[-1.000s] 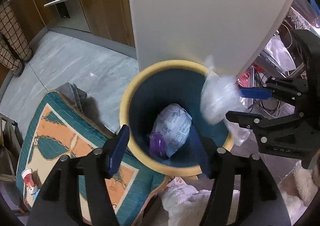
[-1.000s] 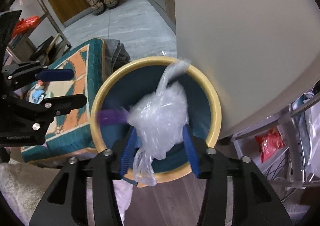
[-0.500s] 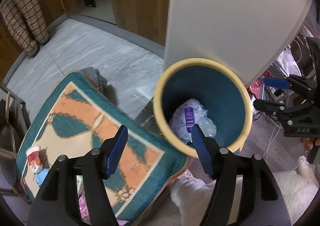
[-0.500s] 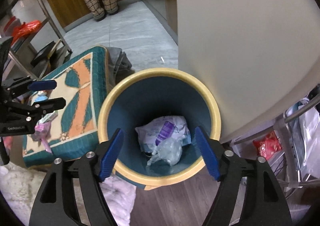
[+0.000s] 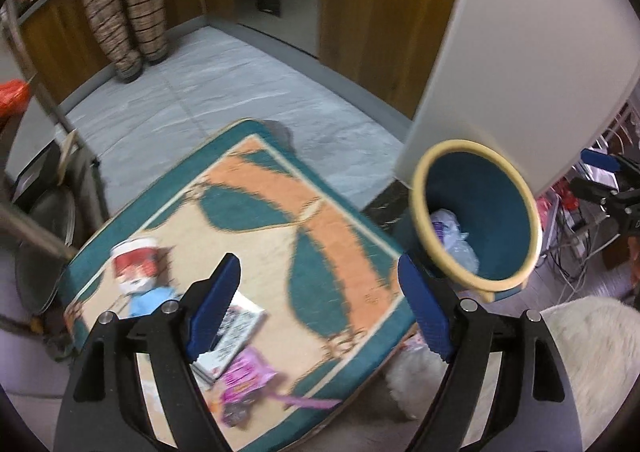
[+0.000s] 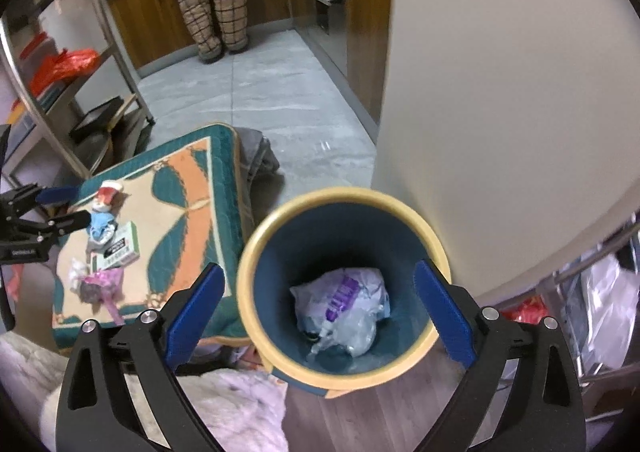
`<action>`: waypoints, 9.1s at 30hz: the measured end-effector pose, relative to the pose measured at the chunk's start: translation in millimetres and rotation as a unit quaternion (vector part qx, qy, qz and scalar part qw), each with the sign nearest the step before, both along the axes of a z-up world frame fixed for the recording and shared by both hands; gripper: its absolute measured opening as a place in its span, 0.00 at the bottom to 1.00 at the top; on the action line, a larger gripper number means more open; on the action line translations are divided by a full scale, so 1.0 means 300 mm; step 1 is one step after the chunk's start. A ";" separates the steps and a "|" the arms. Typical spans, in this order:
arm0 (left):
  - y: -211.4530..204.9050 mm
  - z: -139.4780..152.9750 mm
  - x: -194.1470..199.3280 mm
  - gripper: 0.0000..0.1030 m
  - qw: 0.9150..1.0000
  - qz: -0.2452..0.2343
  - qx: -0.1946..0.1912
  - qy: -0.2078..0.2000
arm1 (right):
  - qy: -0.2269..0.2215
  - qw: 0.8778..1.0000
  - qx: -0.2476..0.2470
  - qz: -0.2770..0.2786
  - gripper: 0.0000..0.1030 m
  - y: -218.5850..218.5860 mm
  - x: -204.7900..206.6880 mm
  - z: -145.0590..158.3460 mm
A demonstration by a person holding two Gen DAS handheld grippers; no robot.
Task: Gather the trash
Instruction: 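Move both open grippers back toward the cushion, then grasp the blue face mask with the left gripper while the right grasps the red floral paper cup, then carry the mask and paper cup to the bin and open both grippers, then move both open grippers back over the cushion, then grasp the white tissue with the left gripper while the right grasps the foil blister pack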
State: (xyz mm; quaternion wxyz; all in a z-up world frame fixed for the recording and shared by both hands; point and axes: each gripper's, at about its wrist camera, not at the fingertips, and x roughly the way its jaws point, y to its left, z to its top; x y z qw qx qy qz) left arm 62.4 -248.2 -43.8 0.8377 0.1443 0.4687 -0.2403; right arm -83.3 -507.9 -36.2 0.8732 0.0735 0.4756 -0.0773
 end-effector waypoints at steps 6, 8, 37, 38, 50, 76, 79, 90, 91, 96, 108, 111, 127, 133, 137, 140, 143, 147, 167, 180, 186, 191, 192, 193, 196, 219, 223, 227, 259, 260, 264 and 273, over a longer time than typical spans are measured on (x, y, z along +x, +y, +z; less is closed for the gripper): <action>0.238 0.030 0.030 0.78 0.998 0.063 0.002 -0.017 | -0.033 0.998 0.002 0.044 0.92 0.171 0.108 0.121; 0.312 0.033 0.038 0.78 0.996 0.089 0.001 -0.019 | -0.046 0.997 0.002 0.065 0.92 0.252 0.150 0.156; 0.706 -0.376 0.247 0.63 0.978 0.185 0.026 0.089 | 0.027 0.982 0.002 0.189 0.93 0.951 0.740 -0.158; 0.706 -0.395 0.256 0.57 0.978 0.182 0.029 0.095 | 0.042 0.981 -0.005 0.191 0.92 0.951 0.750 -0.199; 0.692 -0.493 0.312 0.05 0.983 0.132 0.032 0.125 | 0.079 0.972 -0.014 0.219 0.92 1.025 0.821 -0.320; 1.012 -0.447 0.292 0.02 0.967 0.222 0.042 0.116 | 0.083 0.915 -0.023 0.394 0.92 1.351 0.944 -0.580; 1.009 -0.453 0.299 0.02 0.968 0.219 0.042 0.118 | 0.086 0.910 -0.052 0.402 0.84 1.368 0.944 -0.603; 0.993 -0.450 0.295 0.02 0.968 0.217 0.044 0.116 | 0.094 0.912 -0.033 0.398 0.01 1.317 0.946 -0.580; 0.989 -0.445 0.292 0.02 0.969 0.216 0.044 0.115 | 0.090 0.912 -0.029 0.399 0.01 1.313 0.942 -0.569; 0.980 -0.430 0.277 0.02 0.969 0.218 0.045 0.109 | 0.094 0.914 0.001 0.394 0.01 1.307 0.934 -0.537; 0.993 -0.405 0.239 0.02 0.968 0.225 0.055 0.099 | 0.122 0.935 0.122 0.310 0.51 1.279 1.000 -0.557; 0.993 -0.406 0.237 0.02 0.968 0.222 0.059 0.097 | 0.137 0.936 0.146 0.290 0.51 1.291 1.019 -0.587; 0.891 -0.258 0.225 0.02 0.977 0.206 0.037 0.038 | 0.086 0.946 0.113 0.290 0.15 1.208 0.929 -0.374; 0.762 -0.099 0.169 0.02 0.982 0.186 0.026 -0.018 | 0.036 0.958 0.061 0.279 0.15 1.037 0.786 -0.157; 0.617 -0.007 0.120 0.03 0.987 0.156 0.004 -0.040 | 0.005 0.963 0.013 0.269 0.15 0.899 0.656 -0.034; 0.495 0.026 0.082 0.03 0.991 0.126 -0.004 -0.043 | -0.012 0.968 -0.018 0.251 0.15 0.744 0.540 0.027; 0.353 0.049 0.046 0.03 0.995 0.091 -0.022 -0.039 | -0.020 0.972 -0.038 0.229 0.15 0.603 0.454 0.035; 0.154 0.062 0.007 0.02 0.998 0.034 -0.030 -0.035 | -0.014 0.982 -0.052 0.182 0.15 0.370 0.313 0.020; -0.632 -0.112 -0.109 0.20 0.987 -0.159 0.029 0.014 | 0.075 0.997 -0.007 0.017 0.36 -0.217 -0.105 -0.202; -0.486 -0.107 -0.075 0.52 0.996 -0.088 0.022 0.025 | 0.049 0.998 -0.007 0.032 0.61 -0.165 -0.081 -0.181; -0.352 -0.080 -0.079 0.60 0.997 -0.066 0.024 0.011 | 0.026 0.999 -0.001 0.039 0.85 -0.106 -0.052 -0.108; -0.186 -0.049 -0.063 0.72 0.999 -0.028 0.027 0.003 | 0.001 0.998 0.009 0.055 0.92 -0.014 0.004 -0.014; -0.140 -0.038 -0.061 0.73 0.999 -0.020 0.030 -0.003 | -0.004 0.998 0.012 0.062 0.92 0.020 0.025 0.011; -0.096 -0.028 -0.057 0.74 0.999 -0.012 0.034 -0.007 | -0.012 0.997 0.016 0.070 0.93 0.055 0.045 0.035; 0.060 0.007 -0.044 0.77 0.999 0.025 0.039 -0.023 | -0.028 0.995 0.030 0.094 0.94 0.164 0.102 0.098; 0.806 -0.216 0.059 0.82 0.964 0.251 0.035 0.076 | 0.062 0.984 0.053 0.157 0.95 0.964 0.648 -0.124; 0.801 -0.318 0.065 0.82 0.960 0.250 0.027 0.124 | 0.127 0.978 0.009 0.164 0.95 0.997 0.674 -0.275; 0.760 -0.401 0.072 0.80 0.958 0.239 0.030 0.159 | 0.136 0.974 -0.016 0.179 0.95 1.025 0.706 -0.333; 0.797 -0.394 0.116 0.19 0.950 0.271 0.041 0.150 | 0.177 0.950 0.109 0.234 0.36 1.158 0.849 -0.622; 0.793 -0.396 0.116 0.19 0.950 0.269 0.045 0.150 | 0.179 0.950 0.111 0.231 0.31 1.159 0.851 -0.618; 0.779 -0.397 0.121 0.19 0.951 0.269 0.046 0.148 | 0.178 0.946 0.141 0.233 0.17 1.154 0.857 -0.591; 0.780 -0.368 0.115 0.19 0.953 0.267 0.036 0.138 | 0.125 0.943 0.165 0.263 0.01 1.154 0.844 -0.434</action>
